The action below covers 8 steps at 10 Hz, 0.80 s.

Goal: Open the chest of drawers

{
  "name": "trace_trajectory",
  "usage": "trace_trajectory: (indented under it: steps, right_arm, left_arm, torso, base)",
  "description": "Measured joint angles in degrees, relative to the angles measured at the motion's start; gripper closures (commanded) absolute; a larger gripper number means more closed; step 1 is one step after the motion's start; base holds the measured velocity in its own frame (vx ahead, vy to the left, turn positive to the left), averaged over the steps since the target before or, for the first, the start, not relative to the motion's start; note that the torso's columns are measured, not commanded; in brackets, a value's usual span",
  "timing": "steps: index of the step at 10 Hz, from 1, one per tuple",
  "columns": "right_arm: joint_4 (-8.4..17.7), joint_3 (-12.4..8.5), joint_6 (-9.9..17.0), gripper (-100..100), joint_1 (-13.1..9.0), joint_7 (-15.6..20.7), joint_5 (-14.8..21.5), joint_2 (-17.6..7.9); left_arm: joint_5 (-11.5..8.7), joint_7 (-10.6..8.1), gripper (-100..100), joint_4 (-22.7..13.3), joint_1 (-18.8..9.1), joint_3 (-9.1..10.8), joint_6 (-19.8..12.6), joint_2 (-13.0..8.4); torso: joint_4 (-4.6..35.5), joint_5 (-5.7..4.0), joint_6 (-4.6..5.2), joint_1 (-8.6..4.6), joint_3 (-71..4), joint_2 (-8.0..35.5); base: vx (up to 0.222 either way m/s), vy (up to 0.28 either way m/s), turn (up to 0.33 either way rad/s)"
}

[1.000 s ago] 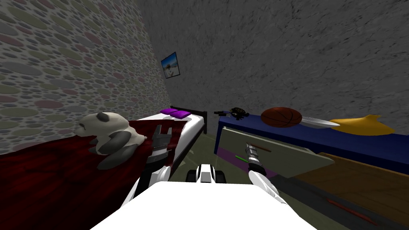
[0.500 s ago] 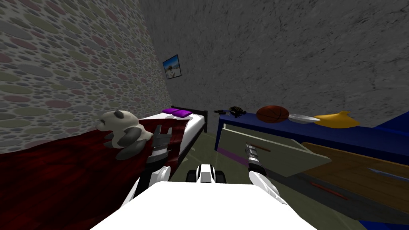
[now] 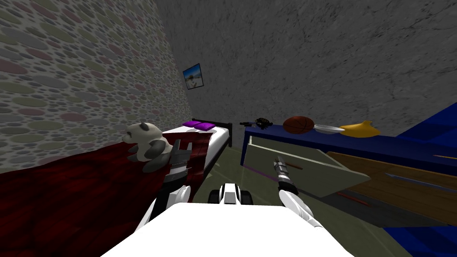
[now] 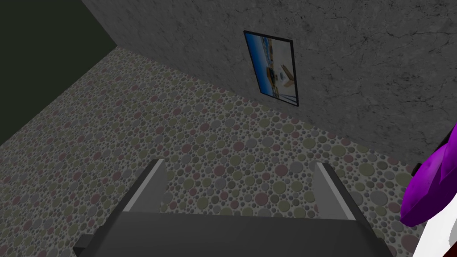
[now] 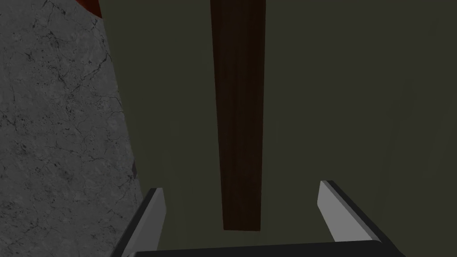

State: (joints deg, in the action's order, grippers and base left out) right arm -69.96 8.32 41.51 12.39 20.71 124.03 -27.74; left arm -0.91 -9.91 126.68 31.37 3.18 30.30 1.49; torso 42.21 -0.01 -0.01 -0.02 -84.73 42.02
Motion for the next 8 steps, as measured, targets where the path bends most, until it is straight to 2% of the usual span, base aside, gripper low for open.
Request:
trace_trajectory:
  steps: [5, 7, 8]
  right_arm:
    - [-3.30, -2.61, -5.44, -100, -1.06, 1.14, -2.97, -3.62]
    - [-2.80, -3.22, -7.29, -100, -2.68, 0.73, -3.91, -5.40]
    - [-3.70, -3.88, -8.80, -100, -2.64, 1.11, -4.73, -6.11]
  left_arm:
    - [0.00, 0.00, 0, 0.00, -0.01, 0.00, 0.00, 0.00]
    - [0.00, 0.00, 0, 0.00, 0.00, 0.00, 0.00, 0.00]
    - [0.00, 0.00, 0, 0.00, 0.00, 0.00, 0.00, 0.00]
  torso:
    - [0.09, 0.02, 0.01, 0.04, 0.19, 0.31]
    - [0.07, 0.00, 0.01, -0.01, 0.14, 0.23]
    - [0.20, 0.15, 0.01, 0.10, 0.17, 0.32]
  base:
    - [-0.028, 0.063, -0.030]
    - [-0.029, 0.064, -0.031]
    - [-0.014, 0.026, -0.018]
